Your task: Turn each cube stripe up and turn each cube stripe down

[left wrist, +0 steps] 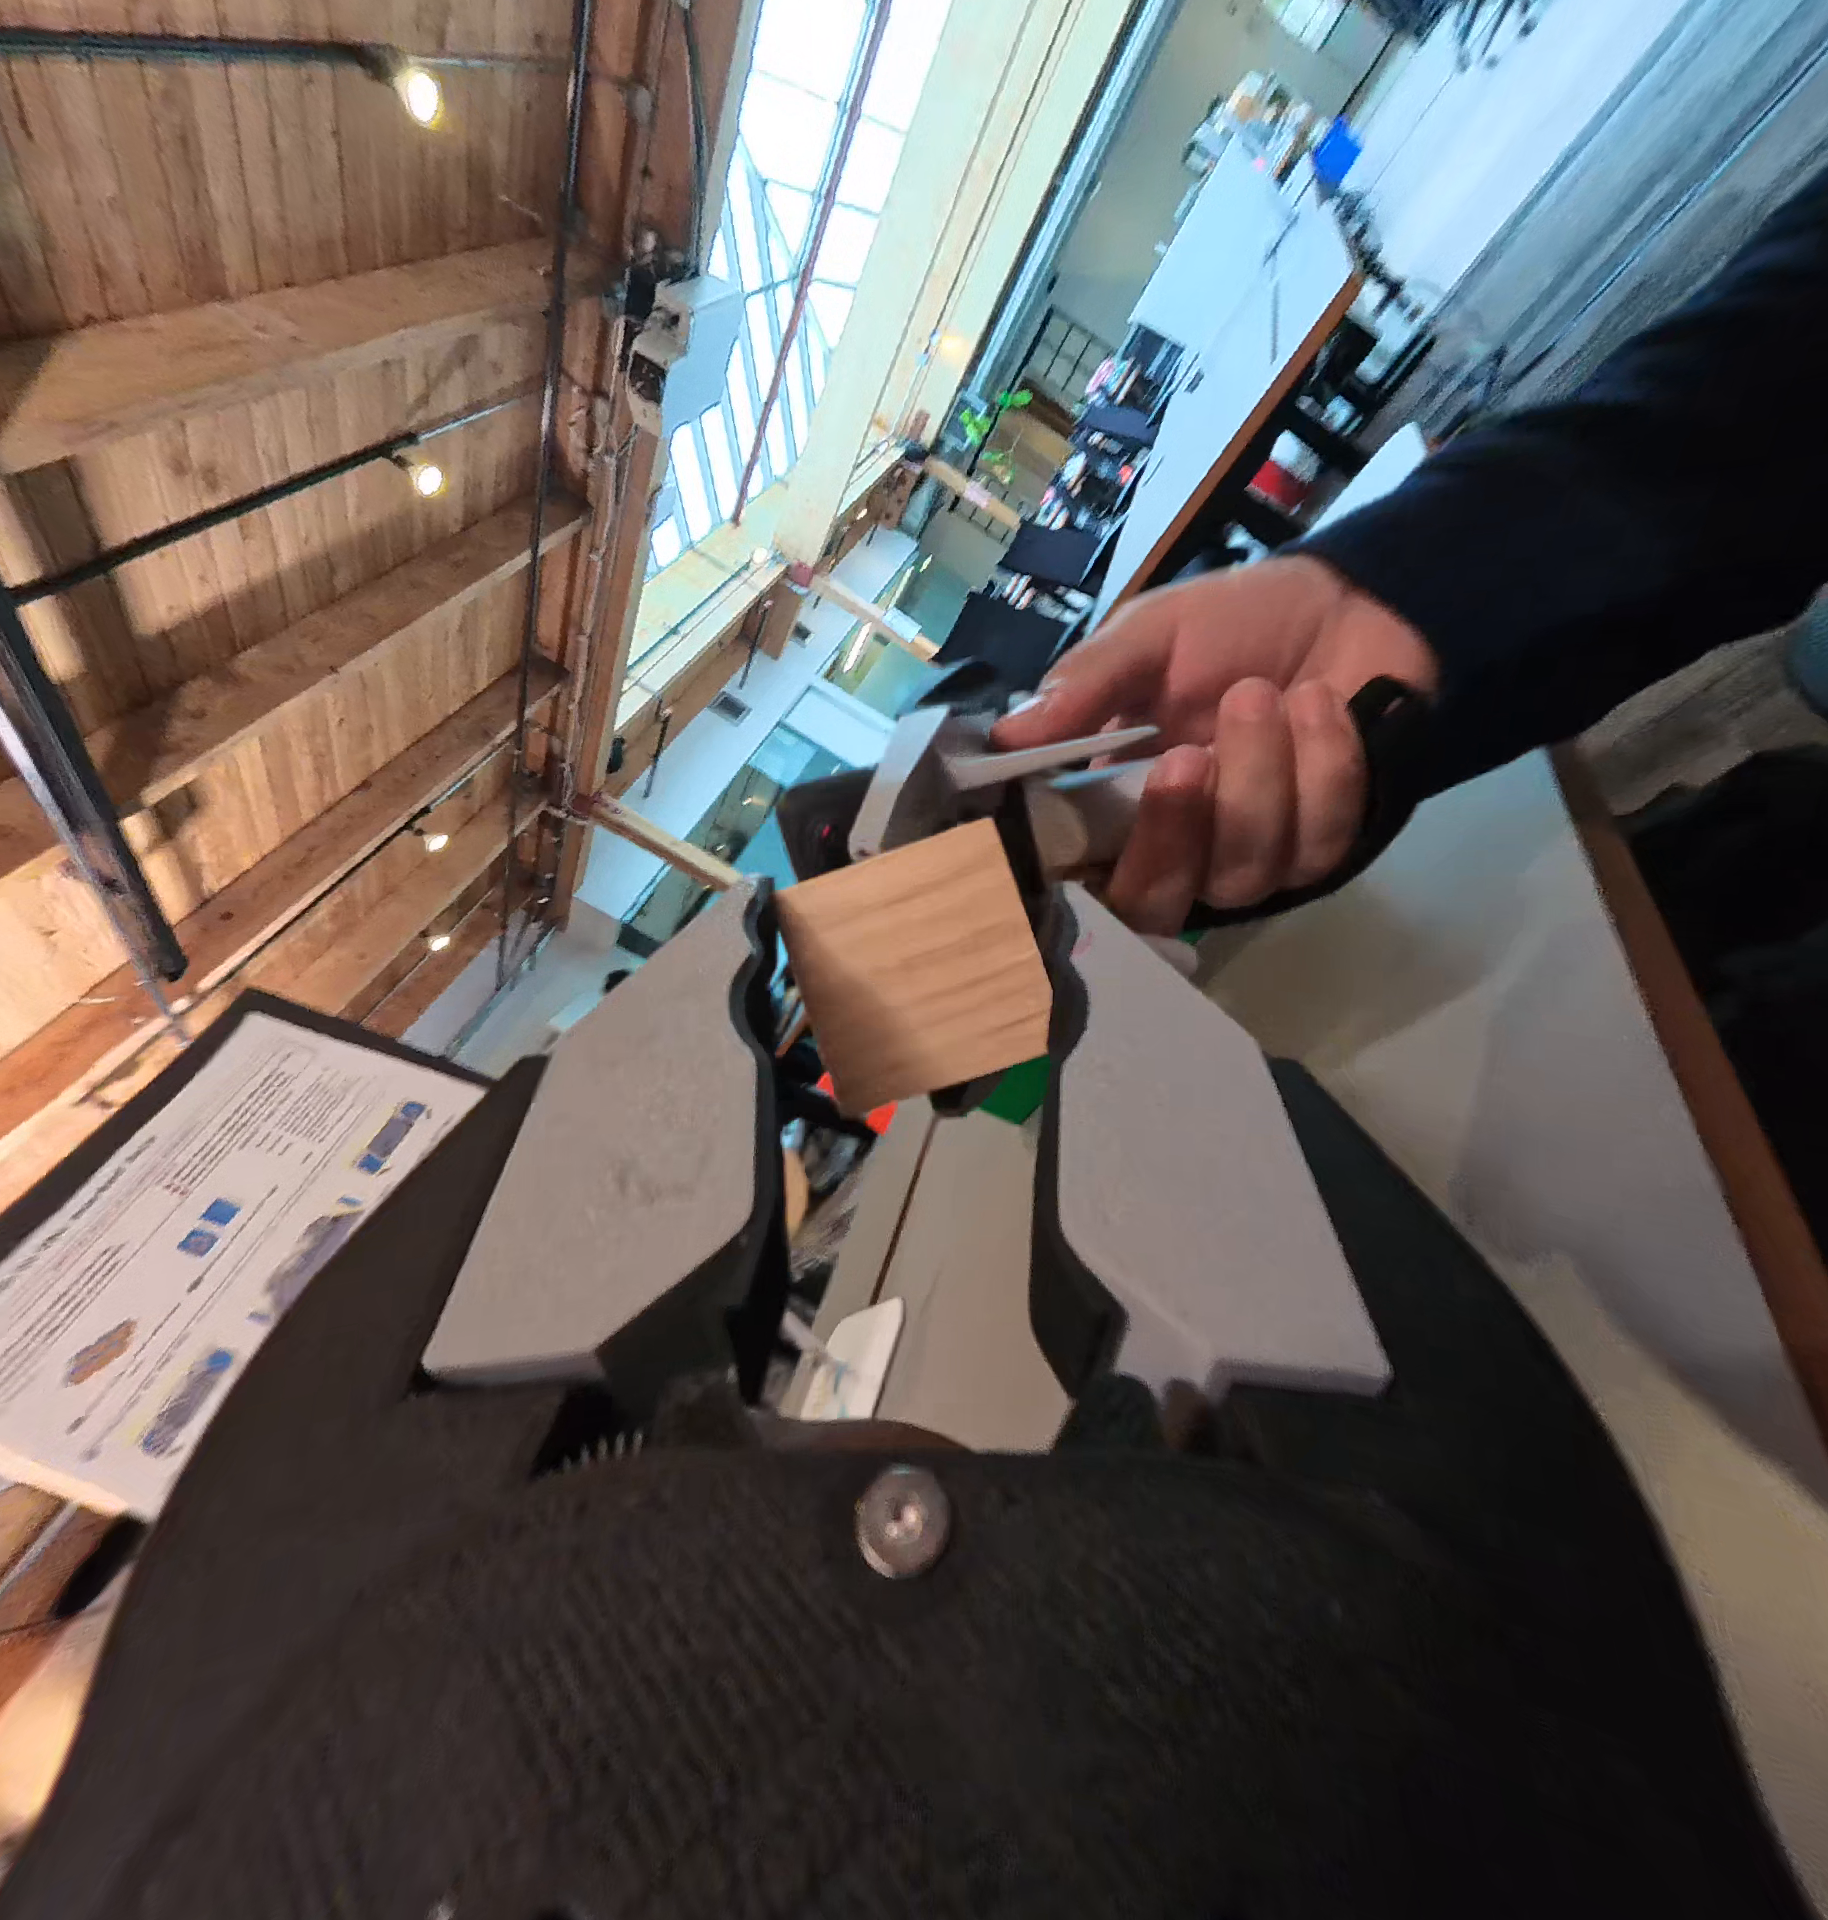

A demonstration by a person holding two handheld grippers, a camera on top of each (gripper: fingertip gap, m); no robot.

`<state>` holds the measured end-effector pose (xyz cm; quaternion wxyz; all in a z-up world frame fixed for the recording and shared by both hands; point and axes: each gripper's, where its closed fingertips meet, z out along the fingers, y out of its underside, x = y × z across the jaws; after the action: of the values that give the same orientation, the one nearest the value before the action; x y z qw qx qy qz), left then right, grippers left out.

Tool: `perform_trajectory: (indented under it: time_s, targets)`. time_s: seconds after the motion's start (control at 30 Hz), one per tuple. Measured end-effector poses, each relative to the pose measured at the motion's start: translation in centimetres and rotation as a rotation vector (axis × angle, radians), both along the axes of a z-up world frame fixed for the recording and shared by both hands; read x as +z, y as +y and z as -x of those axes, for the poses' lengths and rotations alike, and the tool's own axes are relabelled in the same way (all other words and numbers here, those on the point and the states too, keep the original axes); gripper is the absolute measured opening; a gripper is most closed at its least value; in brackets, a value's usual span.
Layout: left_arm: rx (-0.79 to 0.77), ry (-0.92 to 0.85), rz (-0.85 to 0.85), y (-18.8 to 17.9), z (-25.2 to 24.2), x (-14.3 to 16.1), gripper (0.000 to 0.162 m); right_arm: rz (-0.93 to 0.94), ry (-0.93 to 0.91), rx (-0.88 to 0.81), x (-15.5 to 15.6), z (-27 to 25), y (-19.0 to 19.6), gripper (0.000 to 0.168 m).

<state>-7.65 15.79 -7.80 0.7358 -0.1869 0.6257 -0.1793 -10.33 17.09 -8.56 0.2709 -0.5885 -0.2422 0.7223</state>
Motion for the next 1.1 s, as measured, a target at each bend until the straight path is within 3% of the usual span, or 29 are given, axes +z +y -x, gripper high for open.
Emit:
perform_trajectory:
  time_s: [0.03, 0.13, 0.23, 0.3, 0.37, 0.43, 0.5, 0.63, 0.77, 1.0, 1.1]
  targets:
    - [0.031, -0.009, -0.016, 0.6, -0.2, -0.2, 0.05, -0.028, -0.03, -0.045, -0.2, -0.3, 0.5, 0.045]
    - [0.108, 0.02, -0.005, 2.7, -0.4, -1.6, 0.043, -0.228, -0.22, -0.266, -1.4, -1.7, 2.8, 0.044]
    - [0.089, 0.033, 0.092, 4.2, 0.3, -2.1, 0.03, -0.39, -0.414, -0.474, -1.8, -4.6, 5.2, 0.044]
    - [0.087, 0.012, 0.134, 4.7, 0.9, -1.5, 0.014, -0.465, -0.522, -0.602, -1.4, -7.6, 6.7, 0.044]
    - [0.123, 0.006, 0.14, 5.2, 1.2, -1.0, 0.0, -0.56, -0.711, -0.825, -0.7, -13.3, 9.2, 0.044]
    - [0.187, 0.029, 0.137, 5.8, 1.1, -1.2, 0.0, -0.624, -0.952, -1.1, 0.3, -21.7, 11.1, 0.044]
    - [0.208, 0.04, 0.158, 5.6, 0.8, -1.2, 0.0, -0.551, -1.113, -1.267, 0.1, -29.3, 11.1, 0.044]
    - [0.176, 0.045, 0.151, 4.1, -0.2, -1.0, 0.0, -0.262, -1.33, -1.24, -6.0, -37.7, 10.9, 0.044]
    - [0.238, 0.077, 0.087, 5.1, -0.5, -1.9, 0.0, -0.097, -1.468, -1.114, -12.3, -40.0, 11.9, 0.046]
    - [0.334, 0.079, 0.238, 8.6, 0.1, -2.8, 0.0, 0.0, -1.523, -1.157, -15.6, -41.7, 14.4, 0.042]
    - [0.425, 0.067, 0.357, 11.5, 1.2, -2.9, 0.0, 0.011, -1.505, -1.17, -15.3, -41.9, 14.1, 0.045]
